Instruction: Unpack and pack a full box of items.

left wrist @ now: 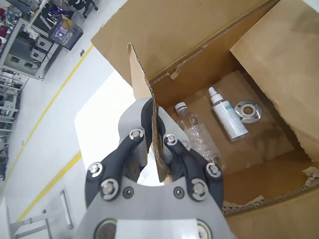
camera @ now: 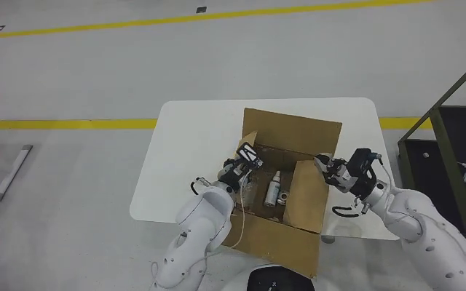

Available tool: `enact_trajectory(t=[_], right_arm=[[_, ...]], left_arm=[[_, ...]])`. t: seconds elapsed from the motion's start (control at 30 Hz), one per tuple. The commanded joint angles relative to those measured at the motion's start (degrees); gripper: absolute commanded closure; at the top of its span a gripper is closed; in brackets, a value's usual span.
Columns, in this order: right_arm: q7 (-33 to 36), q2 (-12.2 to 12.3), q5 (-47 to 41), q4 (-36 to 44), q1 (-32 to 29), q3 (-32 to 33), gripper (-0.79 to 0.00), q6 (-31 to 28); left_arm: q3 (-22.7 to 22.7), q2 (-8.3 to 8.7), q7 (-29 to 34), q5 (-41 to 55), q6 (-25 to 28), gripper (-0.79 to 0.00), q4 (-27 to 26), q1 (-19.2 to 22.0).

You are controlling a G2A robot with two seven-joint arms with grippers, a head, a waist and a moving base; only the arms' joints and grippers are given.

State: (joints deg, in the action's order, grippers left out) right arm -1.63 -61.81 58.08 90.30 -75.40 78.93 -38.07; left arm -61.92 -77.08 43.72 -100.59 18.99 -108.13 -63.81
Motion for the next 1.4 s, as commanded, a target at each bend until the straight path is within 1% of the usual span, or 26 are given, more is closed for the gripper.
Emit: enact_trajectory(t=[0.0, 0.03, 0.1, 0.13, 0.2, 0.27, 0.4, 0.47, 0.53, 0.7, 0.83, 0.9, 1.0, 1.07, 1.13, 1.2, 1.23, 1.3, 1.37], right_arm=[[1.72, -0.01, 0.53, -0.09, 0.27, -0.63, 0.0, -0.27], [2.16, -0.04, 0.53, -0.1, 0.27, -0.97, 0.0, -0.45], [2.33, -0.07, 0.07, -0.38, 0.28, -1.23, 0.0, -0.72], [2.47, -0.07, 0.07, -0.53, 0.24, -1.32, 0.0, -0.79], [2.53, -0.07, -0.04, -0.7, 0.17, -1.36, 0.0, -0.93], [2.6, -0.05, -0.07, -0.79, 0.09, -1.23, 0.0, -0.93], [2.55, 0.02, -0.65, -0.34, -0.42, -0.74, 0.0, -0.92], [2.41, 0.05, -0.83, 0.11, -0.79, -0.48, 0.0, -0.76], [2.25, 0.08, -0.93, 0.47, -1.21, -0.25, 0.0, -0.55], [0.96, 0.06, -0.7, 0.84, -2.19, 0.18, 0.0, 0.74], [-2.89, -0.07, -0.67, 0.97, -3.44, 1.38, 0.0, 3.94], [-6.2, -0.22, -1.36, 0.82, -4.7, 2.72, 0.0, 7.9], [-10.15, -0.53, -2.72, 0.98, -7.13, 4.23, 0.0, 13.84], [-12.0, -0.72, -3.75, 0.94, -8.91, 4.9, 0.0, 16.59], [-12.76, -0.85, -3.67, 0.84, -10.38, 5.2, 0.0, 18.59], [-12.67, -0.97, -4.04, 0.12, -11.5, 5.31, 0.0, 19.81], [-12.47, -1.05, -4.89, -0.39, -12.07, 5.34, 0.0, 20.32], [-12.14, -1.22, -6.47, -0.59, -12.88, 5.45, 0.0, 21.24], [-11.05, -1.31, -6.48, -0.7, -13.53, 5.29, 0.0, 22.08]], left_arm=[[-0.03, 0.2, -0.46, -3.52, 1.37, -0.785, 0.05, 0.76], [0.01, 0.39, -0.97, -6.39, 2.42, -0.785, 0.05, 1.23], [-0.81, 0.42, -1.84, -6.39, 1.59, -0.785, 0.38, 1.08], [-1.15, 0.5, -1.92, -7.4, 2.13, -0.785, 0.24, 1.5], [-1.09, 0.9, -2.69, -13.33, 4.46, -0.785, 0.2, 2.56], [-1.57, 1.13, -4.15, -15.82, 5.2, -0.785, 0.71, 2.84], [-3.32, 1.46, -5.69, -18.75, 5.93, -0.785, 2.52, 3.63], [-3.96, 1.86, -7.19, -23.01, 7.2, -0.785, 4.02, 4.39], [-4.59, 2.15, -9.15, -25.89, 7.27, -0.785, 5.55, 4.73], [-6.69, 2.54, -11.05, -28.31, 6.95, -0.785, 8.64, 4.66], [-7.81, 2.66, -11.61, -28.82, 6.2, -0.785, 10.5, 3.97], [-7.99, 2.68, -11.96, -28.95, 6.0, -0.785, 10.99, 3.62], [-7.2, 3.05, -12.94, -34.38, 7.31, -0.785, 11.16, 3.39], [-7.74, 3.06, -13.56, -33.67, 6.72, -0.785, 11.54, 2.8], [-7.9, 3.07, -13.82, -33.73, 6.86, -0.785, 11.73, 2.51], [-8.88, 2.8, -13.88, -29.23, 5.95, -0.785, 12.05, 1.92], [-9.02, 2.74, -13.25, -28.72, 6.0, -0.785, 11.89, 1.93], [-8.79, 2.77, -12.82, -29.9, 6.32, -0.785, 11.38, 1.83], [-9.17, 2.71, -12.32, -29.1, 6.01, -0.785, 10.63, 1.41]])
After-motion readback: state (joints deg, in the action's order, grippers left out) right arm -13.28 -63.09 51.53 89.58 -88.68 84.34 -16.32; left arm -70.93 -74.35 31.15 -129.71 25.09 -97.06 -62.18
